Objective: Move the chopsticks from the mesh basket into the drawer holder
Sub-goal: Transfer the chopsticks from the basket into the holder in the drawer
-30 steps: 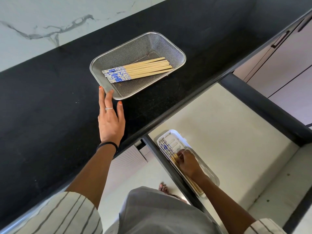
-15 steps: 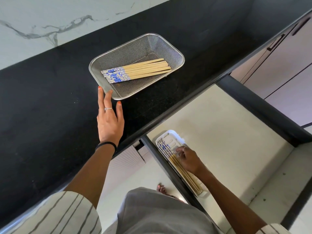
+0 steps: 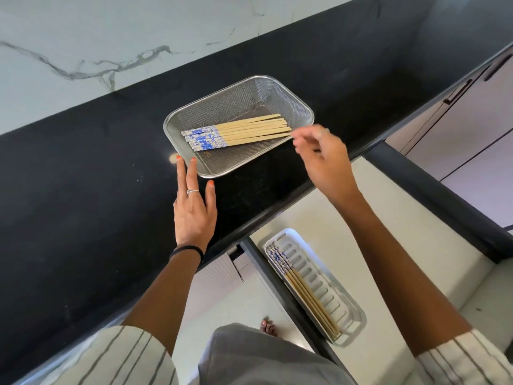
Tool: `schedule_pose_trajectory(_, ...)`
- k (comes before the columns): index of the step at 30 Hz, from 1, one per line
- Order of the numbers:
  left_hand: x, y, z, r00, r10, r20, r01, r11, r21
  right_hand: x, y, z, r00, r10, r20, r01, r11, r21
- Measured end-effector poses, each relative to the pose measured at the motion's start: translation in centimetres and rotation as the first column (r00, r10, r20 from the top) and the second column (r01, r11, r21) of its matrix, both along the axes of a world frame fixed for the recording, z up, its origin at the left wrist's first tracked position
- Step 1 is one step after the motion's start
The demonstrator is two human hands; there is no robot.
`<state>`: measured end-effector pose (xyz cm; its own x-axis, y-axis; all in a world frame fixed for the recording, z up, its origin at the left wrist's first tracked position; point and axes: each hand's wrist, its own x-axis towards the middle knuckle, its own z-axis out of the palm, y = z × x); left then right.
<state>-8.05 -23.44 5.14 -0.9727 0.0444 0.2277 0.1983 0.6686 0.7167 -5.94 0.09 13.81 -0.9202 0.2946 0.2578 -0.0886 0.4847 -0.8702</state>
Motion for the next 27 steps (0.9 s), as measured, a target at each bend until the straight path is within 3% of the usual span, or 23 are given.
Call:
schedule_pose_trajectory(3, 0.0, 0.1, 0.1, 1.000, 0.001, -0.003, -0.001, 1.000, 0.014, -4.1, -1.0, 1.4, 0.996, 0.079, 0.045, -0.085, 0.983, 0.163)
schedule_pose_trajectory(8, -0.1, 0.0, 0.0, 1.000, 0.011, 0.023, -0.010, 1.000, -0.002, -10.6, -2.6, 0.4, 0.917, 0.177, 0.358, -0.304, 0.892, 0.336)
schedule_pose_trajectory(12, -0.3, 0.0, -0.3, 1.000, 0.017, 0.016, -0.017, 1.000, -0.014, -13.4, -3.7, -1.2, 0.816, 0.145, 0.560, -0.433, 0.794, 0.426)
schedule_pose_trajectory(17, -0.5, 0.1, -0.7, 1.000, 0.019, 0.010, -0.018, 0.999, -0.044, -14.5, -4.3, -2.8, 0.854, 0.060, 0.516, -0.365, 0.776, 0.514)
schedule_pose_trajectory(27, -0.5, 0.2, -0.7, 1.000, 0.027, 0.009, -0.027, 0.998, -0.056, -14.6, -5.2, -2.8, 0.891, 0.052, 0.450, -0.408, 0.525, 0.747)
